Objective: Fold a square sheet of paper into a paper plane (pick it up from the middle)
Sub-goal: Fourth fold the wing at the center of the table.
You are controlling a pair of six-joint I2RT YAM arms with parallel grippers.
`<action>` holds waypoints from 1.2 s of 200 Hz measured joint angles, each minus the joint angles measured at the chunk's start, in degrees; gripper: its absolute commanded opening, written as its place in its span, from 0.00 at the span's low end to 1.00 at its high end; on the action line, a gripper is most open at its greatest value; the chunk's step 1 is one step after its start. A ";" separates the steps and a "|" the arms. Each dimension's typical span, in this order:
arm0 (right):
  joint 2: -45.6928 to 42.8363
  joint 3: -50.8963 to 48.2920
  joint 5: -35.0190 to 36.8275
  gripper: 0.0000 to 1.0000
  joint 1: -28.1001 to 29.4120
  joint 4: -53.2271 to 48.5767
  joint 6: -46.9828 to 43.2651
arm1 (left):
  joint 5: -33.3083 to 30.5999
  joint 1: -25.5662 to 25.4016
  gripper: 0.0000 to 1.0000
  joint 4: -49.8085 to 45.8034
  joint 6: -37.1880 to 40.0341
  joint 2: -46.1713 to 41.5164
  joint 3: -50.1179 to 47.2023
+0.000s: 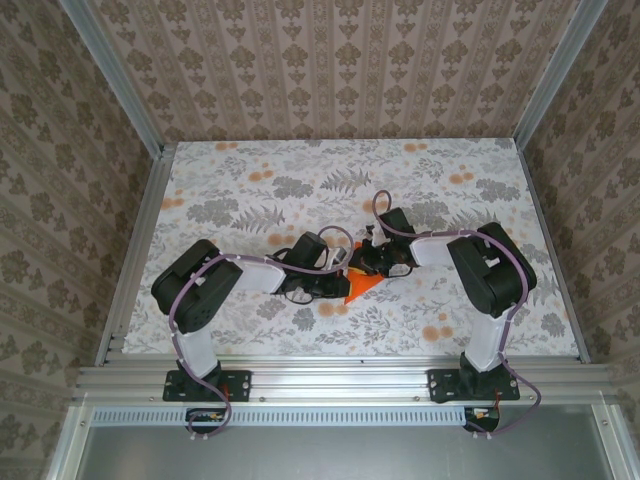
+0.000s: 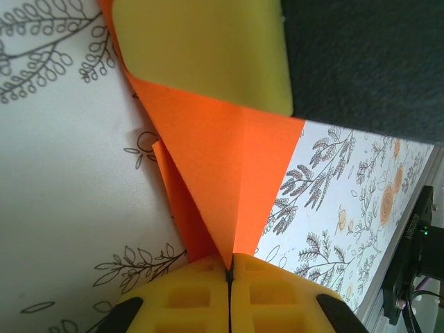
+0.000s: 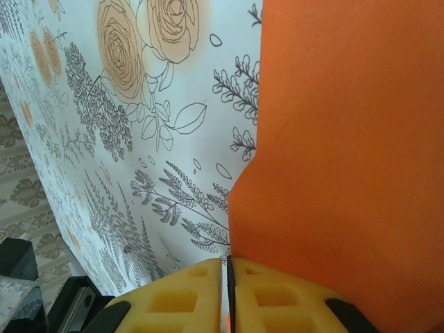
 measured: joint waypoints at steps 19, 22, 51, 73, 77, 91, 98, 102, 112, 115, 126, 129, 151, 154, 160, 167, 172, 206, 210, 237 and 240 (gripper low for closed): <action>0.26 -0.02 -0.46 0.12 -0.15 0.35 -0.11 | -0.02 0.00 0.18 -0.09 0.04 -0.28 0.00; 0.28 -0.02 -0.55 0.12 -0.20 0.39 -0.15 | -0.02 0.00 0.20 -0.09 -0.02 -0.35 0.00; 0.63 -0.07 -0.87 0.12 -0.35 1.38 -0.70 | -1.31 -0.04 0.35 -1.99 0.09 -2.49 -0.13; 0.63 -0.52 -0.87 0.12 -0.37 2.40 -0.74 | -3.19 0.04 0.41 -5.01 0.04 -5.31 -0.55; 0.63 -0.59 -0.92 0.12 -0.39 2.56 -0.72 | -3.50 0.04 0.41 -5.53 0.02 -5.81 -0.55; 0.63 -0.87 -1.11 0.12 -0.46 3.15 -0.74 | -4.72 0.04 0.36 -7.28 -0.02 -8.28 -0.55; 0.63 -0.96 -1.11 0.12 -0.46 3.37 -0.72 | -5.33 0.04 0.31 -7.82 -0.15 -9.53 -0.52; 0.63 -1.01 -1.11 0.12 -0.46 3.41 -0.74 | -5.62 0.04 0.27 -8.11 0.02 -10.23 -0.50; 0.63 -1.03 -1.14 0.12 -0.46 3.45 -0.72 | -5.99 0.04 0.21 -8.70 -0.48 -11.69 -0.35; 0.63 -1.03 -1.14 0.12 -0.46 3.48 -0.72 | -6.03 0.04 0.20 -8.85 -0.09 -11.98 -0.24; 0.63 -1.09 -1.16 0.12 -0.46 3.56 -0.72 | -5.81 0.04 0.15 -9.29 -0.42 -12.44 0.44; 0.63 -1.14 -1.18 0.12 -0.46 3.63 -0.74 | -5.73 0.04 0.14 -9.42 -0.22 -12.44 0.68; 0.63 -1.29 -1.27 0.12 -0.46 4.00 -0.74 | -4.20 0.00 0.11 -9.46 -0.37 -10.82 2.82; 0.63 -1.29 -1.27 0.12 -0.46 4.02 -0.72 | -4.04 -0.02 0.11 -9.42 -0.39 -10.45 3.10; 0.63 -1.31 -1.29 0.12 -0.46 4.02 -0.72 | -3.76 -0.07 0.11 -9.38 -0.39 -9.62 3.74; 0.63 -1.36 -1.29 0.12 -0.46 4.13 -0.72 | -3.39 -0.07 0.11 -9.14 -0.39 -8.70 4.17; 0.63 -1.40 -1.29 0.12 -0.46 4.24 -0.72 | -3.17 -0.07 0.11 -9.01 -0.44 -8.09 4.44; 0.61 -1.55 -1.38 0.12 -0.46 4.57 -0.74 | -1.68 -0.07 0.10 -7.30 -0.83 -3.43 4.74; 0.61 -1.55 -1.42 0.12 -0.46 4.57 -0.72 | -1.49 -0.07 0.10 -6.99 -0.90 -2.99 4.74; 0.61 -1.62 -1.49 0.12 -0.48 4.66 -0.74 | -0.22 -0.07 0.10 -4.61 -1.51 -1.27 4.76; 0.61 -1.62 -1.46 0.12 -0.50 4.66 -0.74 | -0.15 -0.07 0.10 -4.42 -1.53 -1.18 4.76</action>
